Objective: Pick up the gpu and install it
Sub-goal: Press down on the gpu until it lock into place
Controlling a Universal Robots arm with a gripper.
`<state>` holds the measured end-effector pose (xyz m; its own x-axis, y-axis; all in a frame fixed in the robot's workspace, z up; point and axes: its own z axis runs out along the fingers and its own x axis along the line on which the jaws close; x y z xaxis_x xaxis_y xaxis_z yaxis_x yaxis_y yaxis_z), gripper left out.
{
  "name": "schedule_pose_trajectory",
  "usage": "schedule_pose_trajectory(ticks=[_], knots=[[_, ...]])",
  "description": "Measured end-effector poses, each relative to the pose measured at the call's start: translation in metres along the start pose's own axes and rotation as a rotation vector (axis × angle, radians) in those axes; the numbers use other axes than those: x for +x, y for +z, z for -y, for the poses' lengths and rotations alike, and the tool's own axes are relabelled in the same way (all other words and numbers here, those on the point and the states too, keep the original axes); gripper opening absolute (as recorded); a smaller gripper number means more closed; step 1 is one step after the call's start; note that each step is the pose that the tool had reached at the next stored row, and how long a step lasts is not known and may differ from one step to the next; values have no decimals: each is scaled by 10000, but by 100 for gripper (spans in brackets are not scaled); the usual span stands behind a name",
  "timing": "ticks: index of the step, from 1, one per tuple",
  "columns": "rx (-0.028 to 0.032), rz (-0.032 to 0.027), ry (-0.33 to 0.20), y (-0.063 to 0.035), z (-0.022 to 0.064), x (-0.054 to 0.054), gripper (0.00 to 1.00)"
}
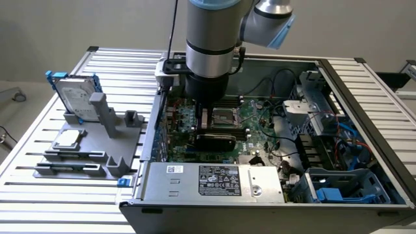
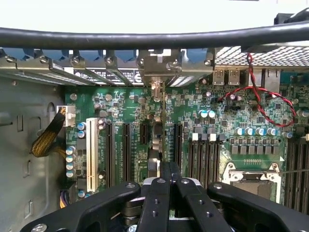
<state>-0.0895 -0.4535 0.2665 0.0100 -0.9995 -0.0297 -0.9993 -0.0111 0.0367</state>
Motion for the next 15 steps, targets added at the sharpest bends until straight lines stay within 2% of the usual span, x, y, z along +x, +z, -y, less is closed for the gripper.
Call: schedule_pose_trajectory(ticks=[4, 11, 15], knots=[[-8, -15, 0, -128, -14, -2, 11], [-22, -18, 0, -170, -167, -5, 11], [-183, -6, 4, -189, -244, -6, 11]])
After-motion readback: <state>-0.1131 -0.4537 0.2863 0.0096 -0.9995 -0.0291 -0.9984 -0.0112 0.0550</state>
